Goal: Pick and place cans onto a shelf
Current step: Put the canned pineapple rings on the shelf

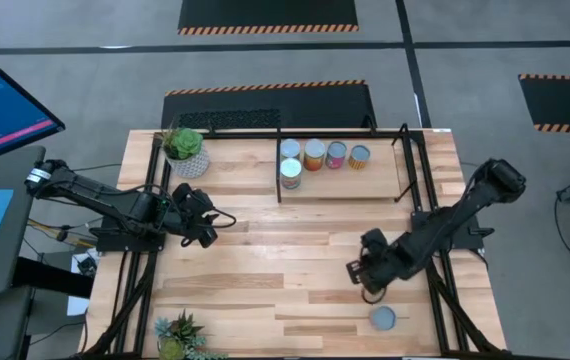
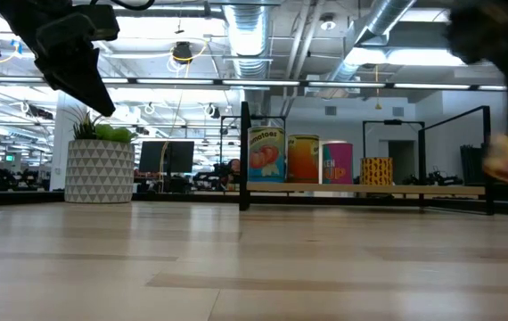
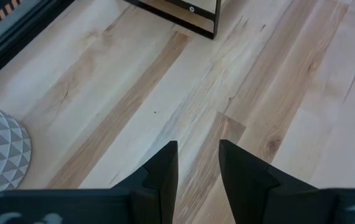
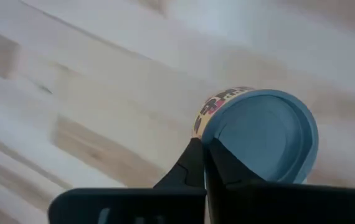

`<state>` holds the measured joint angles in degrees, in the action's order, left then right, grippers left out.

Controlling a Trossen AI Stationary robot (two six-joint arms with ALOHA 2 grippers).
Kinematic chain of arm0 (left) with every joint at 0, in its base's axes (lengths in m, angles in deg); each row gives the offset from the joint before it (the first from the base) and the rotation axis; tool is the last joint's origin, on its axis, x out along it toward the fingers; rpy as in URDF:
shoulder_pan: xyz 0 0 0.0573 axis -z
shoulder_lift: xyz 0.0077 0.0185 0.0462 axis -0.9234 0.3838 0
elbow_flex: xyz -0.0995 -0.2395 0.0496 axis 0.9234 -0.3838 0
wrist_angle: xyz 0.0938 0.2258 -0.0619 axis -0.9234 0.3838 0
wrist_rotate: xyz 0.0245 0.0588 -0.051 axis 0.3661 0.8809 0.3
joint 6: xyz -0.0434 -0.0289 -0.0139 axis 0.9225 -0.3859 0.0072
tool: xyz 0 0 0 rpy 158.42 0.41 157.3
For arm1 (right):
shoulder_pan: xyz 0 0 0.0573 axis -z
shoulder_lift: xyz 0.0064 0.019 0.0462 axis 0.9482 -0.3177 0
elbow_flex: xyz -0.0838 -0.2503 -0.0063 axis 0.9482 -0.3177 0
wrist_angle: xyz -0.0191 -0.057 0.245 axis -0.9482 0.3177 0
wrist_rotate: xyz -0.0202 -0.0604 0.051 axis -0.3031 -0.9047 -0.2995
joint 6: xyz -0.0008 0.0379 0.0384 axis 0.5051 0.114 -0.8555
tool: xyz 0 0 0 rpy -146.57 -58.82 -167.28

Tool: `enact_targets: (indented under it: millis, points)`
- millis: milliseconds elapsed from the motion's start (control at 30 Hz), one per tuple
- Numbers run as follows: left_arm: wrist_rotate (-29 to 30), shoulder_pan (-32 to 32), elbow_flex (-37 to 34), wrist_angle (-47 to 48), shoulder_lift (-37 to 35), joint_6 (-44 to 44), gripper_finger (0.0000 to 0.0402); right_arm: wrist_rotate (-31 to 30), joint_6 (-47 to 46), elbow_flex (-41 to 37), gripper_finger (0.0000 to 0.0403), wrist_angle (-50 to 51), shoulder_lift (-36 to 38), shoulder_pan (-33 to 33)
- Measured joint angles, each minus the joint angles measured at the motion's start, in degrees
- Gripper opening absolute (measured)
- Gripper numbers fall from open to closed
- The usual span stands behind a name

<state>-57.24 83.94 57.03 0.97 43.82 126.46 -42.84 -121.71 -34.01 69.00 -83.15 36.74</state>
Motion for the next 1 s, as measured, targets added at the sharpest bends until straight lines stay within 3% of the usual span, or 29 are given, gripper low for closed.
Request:
enact_targets:
  millis: [267, 467, 767, 1000]
  points:
    - [0.0, 0.0, 0.0, 0.0, 0.0, 0.0, 0.0105, -3.1, 24.9, 12.3, 0.0003, 16.1, 0.0, 12.3]
    - [0.0, 0.0, 0.0, 0.0, 0.0, 0.1, 0.0105, -3.2, 45.3, 16.8, 0.0003, 25.6, 0.1, 24.7]
    - [0.0, 0.0, 0.0, 0.0, 0.0, 0.6, 0.0105, -4.3, 67.1, 16.5, 0.0003, 24.6, 0.0, 43.6]
    - [0.0, 0.0, 0.0, 0.0, 0.0, 0.6, 0.0105, -3.5, 80.7, 11.5, 0.0003, 19.8, 0.0, 53.8]
